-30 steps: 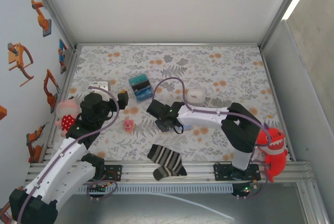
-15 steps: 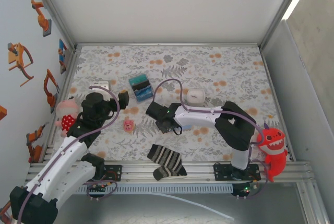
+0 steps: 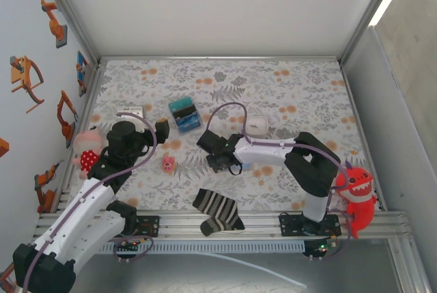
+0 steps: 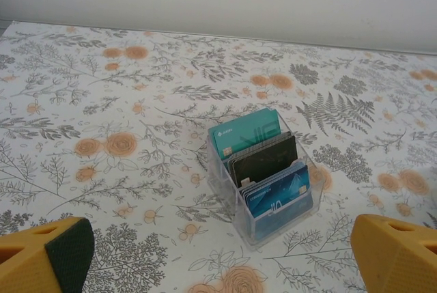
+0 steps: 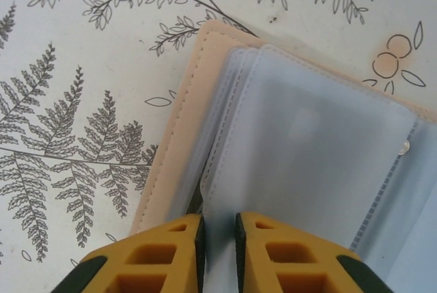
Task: Take the credit cards out of the card holder
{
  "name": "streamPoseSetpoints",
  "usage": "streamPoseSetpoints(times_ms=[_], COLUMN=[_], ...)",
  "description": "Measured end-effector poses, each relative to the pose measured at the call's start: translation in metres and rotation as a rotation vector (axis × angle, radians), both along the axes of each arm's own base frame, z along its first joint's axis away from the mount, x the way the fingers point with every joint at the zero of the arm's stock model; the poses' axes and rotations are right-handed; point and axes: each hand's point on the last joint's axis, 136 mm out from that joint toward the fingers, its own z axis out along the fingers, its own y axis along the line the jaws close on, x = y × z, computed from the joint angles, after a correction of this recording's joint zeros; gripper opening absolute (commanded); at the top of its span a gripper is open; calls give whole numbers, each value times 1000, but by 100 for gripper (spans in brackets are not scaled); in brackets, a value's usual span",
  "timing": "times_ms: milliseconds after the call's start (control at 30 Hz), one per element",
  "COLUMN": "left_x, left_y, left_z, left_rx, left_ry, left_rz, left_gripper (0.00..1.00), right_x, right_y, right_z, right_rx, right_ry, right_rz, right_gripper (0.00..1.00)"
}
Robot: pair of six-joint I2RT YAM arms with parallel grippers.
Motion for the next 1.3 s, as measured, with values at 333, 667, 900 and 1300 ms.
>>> streamPoseSetpoints(times_ms=[333,667,900,1300], left_x=[-3,-9,-7,-9], left_y=[-4,-7,-18,-59], left_z=[0,12,14,17], left_rx=[-15,-37,-34,85], left_ry=[6,-30,-22,-30], left_rz=[-22,-47,-79,-172], left_gripper=[97,97,97,97], right_x=[0,-14,-12,-11], right_y=[-2,15,13,-6], right_z=[2,12,30,31], right_rx=[60,174,202,197], right_ry=[14,76,50,44], right_rz=[-10,30,14,-52], right_gripper=[5,3,3,10])
